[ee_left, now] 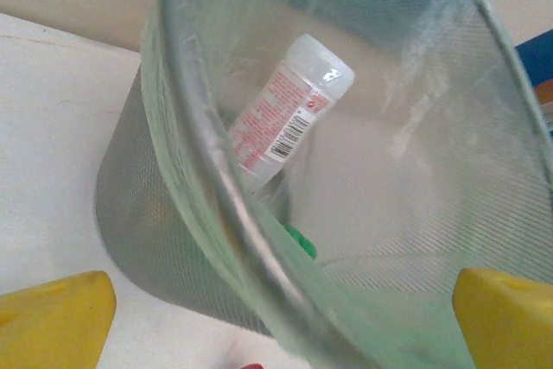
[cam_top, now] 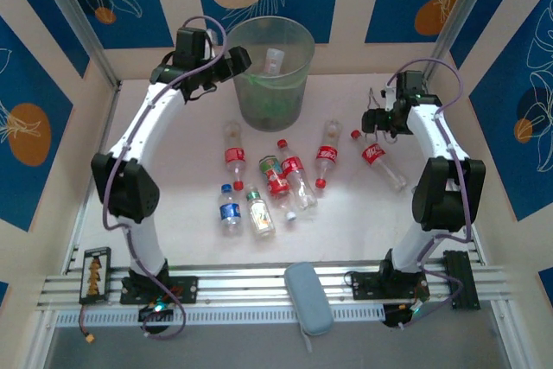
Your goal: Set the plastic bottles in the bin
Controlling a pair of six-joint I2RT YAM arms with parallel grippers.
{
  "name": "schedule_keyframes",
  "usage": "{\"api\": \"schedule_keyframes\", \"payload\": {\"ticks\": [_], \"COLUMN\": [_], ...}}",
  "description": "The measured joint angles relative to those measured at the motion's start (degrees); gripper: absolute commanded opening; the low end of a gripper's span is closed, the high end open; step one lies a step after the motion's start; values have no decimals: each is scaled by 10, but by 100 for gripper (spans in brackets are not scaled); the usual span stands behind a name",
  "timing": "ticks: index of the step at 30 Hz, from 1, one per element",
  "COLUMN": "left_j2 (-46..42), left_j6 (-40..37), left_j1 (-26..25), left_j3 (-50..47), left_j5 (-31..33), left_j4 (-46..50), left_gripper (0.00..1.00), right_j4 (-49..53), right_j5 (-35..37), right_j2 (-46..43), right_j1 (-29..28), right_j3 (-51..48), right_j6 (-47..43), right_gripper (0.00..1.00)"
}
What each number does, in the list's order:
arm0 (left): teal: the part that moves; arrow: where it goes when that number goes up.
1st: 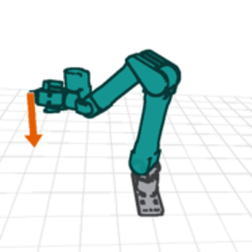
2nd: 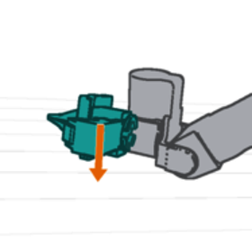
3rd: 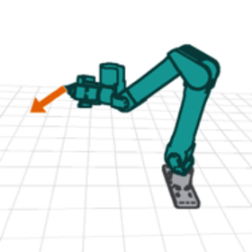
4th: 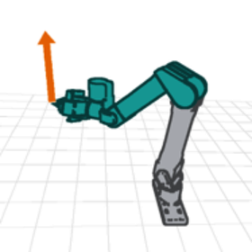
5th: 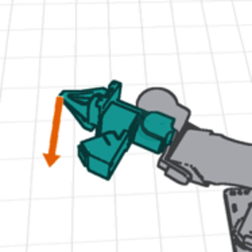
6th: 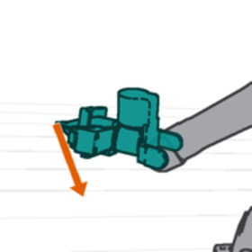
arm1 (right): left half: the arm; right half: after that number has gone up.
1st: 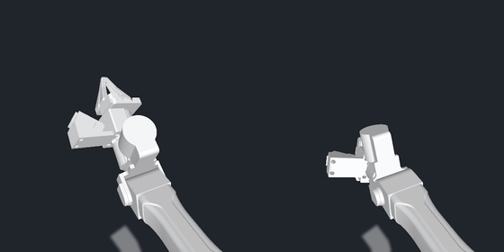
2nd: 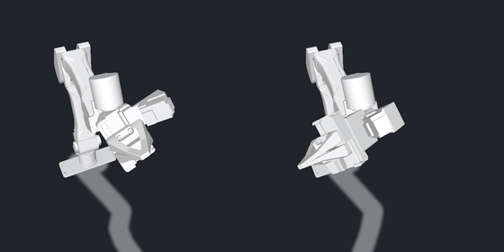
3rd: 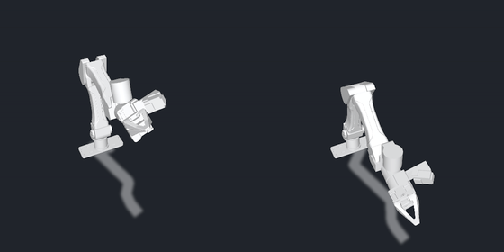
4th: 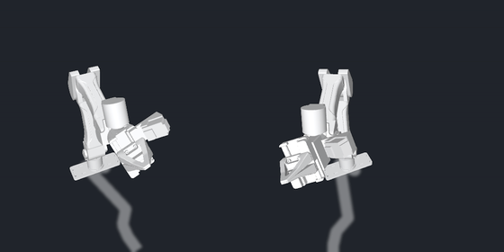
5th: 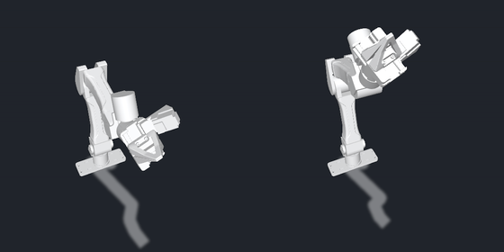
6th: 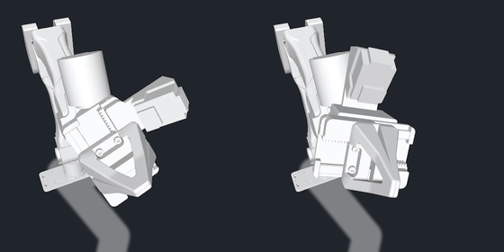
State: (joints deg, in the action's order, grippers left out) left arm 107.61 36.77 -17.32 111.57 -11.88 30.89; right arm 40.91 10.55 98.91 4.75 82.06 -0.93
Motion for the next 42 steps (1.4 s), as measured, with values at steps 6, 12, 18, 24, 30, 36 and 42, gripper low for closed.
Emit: {"api": "schedule_keyframes", "payload": {"ticks": [6,12,18,24,30,36,42], "left_j2": [-121,-163,-145,-96,-58,-48,-45], "left_j6": [33,103,169,203,222,234,234], "left_j1": [-14,-63,-73,-73,-73,-73,-73], "left_j3": [-112,-184,-220,-207,-189,-179,-175], "left_j5": [6,6,6,6,6,6,7], "left_j4": [-35,-109,-163,-199,-215,-221,-221], "left_gripper": [80,66,59,54,50,45,43], "right_j4": [-8,-15,-24,-30,-38,-43,-44], "right_j5": [-2,-2,-2,0,0,0,0], "right_j2": [0,0,0,-6,-23,-29,-29], "right_j1": [0,-2,-10,-14,-14,-12,-10], "right_j3": [-8,-14,-24,-39,-60,-61,-65], "right_j6": [7,15,18,21,21,21,21], "right_gripper": [90,90,90,90,90,90,90]}}
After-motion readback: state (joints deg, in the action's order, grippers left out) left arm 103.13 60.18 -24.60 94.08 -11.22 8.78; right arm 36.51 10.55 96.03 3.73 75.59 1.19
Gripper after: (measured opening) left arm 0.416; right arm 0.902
